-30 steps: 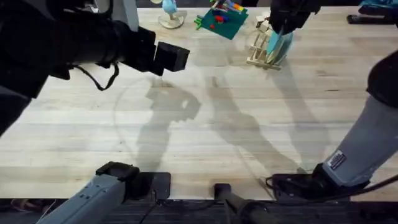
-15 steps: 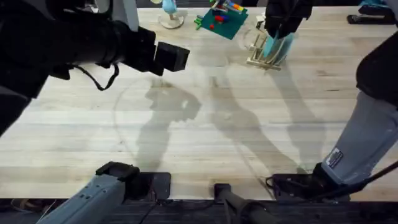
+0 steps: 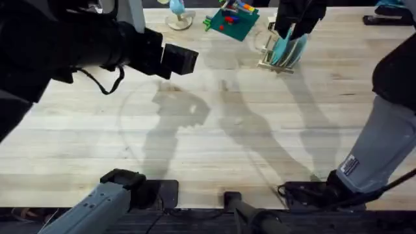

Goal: Pick up the plates from the table one by one and place each into a slot on the dish rack.

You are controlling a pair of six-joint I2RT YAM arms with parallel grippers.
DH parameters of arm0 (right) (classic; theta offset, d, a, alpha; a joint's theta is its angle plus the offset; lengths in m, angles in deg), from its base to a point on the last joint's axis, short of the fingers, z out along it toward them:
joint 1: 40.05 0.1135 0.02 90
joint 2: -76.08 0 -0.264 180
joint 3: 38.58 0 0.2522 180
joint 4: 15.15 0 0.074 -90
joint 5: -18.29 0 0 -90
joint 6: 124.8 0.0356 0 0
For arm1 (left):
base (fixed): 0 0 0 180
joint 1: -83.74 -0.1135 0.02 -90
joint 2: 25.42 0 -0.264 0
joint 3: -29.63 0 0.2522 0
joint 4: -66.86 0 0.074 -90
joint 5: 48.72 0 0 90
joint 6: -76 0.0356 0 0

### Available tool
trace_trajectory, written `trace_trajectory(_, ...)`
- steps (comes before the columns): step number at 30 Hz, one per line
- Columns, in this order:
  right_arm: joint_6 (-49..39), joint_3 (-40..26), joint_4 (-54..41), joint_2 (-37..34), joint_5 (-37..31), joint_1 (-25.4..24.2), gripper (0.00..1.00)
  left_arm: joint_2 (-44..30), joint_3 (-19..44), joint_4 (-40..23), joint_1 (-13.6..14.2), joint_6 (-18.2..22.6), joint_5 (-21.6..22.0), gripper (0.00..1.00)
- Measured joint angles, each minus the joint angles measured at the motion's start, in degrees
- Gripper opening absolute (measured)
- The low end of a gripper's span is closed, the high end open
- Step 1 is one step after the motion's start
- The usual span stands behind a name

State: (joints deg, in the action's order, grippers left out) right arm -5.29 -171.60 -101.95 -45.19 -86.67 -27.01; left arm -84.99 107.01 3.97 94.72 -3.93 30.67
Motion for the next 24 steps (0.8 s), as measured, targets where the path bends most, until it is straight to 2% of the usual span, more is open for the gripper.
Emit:
trace_trajectory(7,0.0,0.0,-0.4,0.0,0.0,0.0,0.226,0.0,0.0,0.0,0.0,0.0,0.2,0.993)
trace_trajectory(13,-0.8,-0.2,-2.8,0.5,0.2,0.0,0.368,0.0,0.0,0.0,0.0,0.0,0.2,0.994)
trace_trajectory(16,-1.5,-0.2,-5.9,3.3,0.2,0.0,0.510,0.0,0.0,0.0,0.0,0.0,0.2,0.994)
trace_trajectory(17,-1.6,-0.2,-6.8,4.6,0.2,0.0,0.617,0.0,0.0,0.0,0.0,0.0,0.2,0.994)
trace_trajectory(19,-2.1,-0.3,-9.1,7.7,0.2,0.0,0.899,0.0,0.0,0.0,0.0,0.0,0.2,0.994)
trace_trajectory(20,-2.5,-0.5,-10.4,9.5,0.2,0.0,0.973,0.0,0.0,0.0,0.0,0.0,0.2,0.994)
trace_trajectory(24,-3.0,-1.1,-13.3,15.1,0.2,0.1,0.992,0.0,0.0,0.0,0.0,0.0,0.2,0.994)
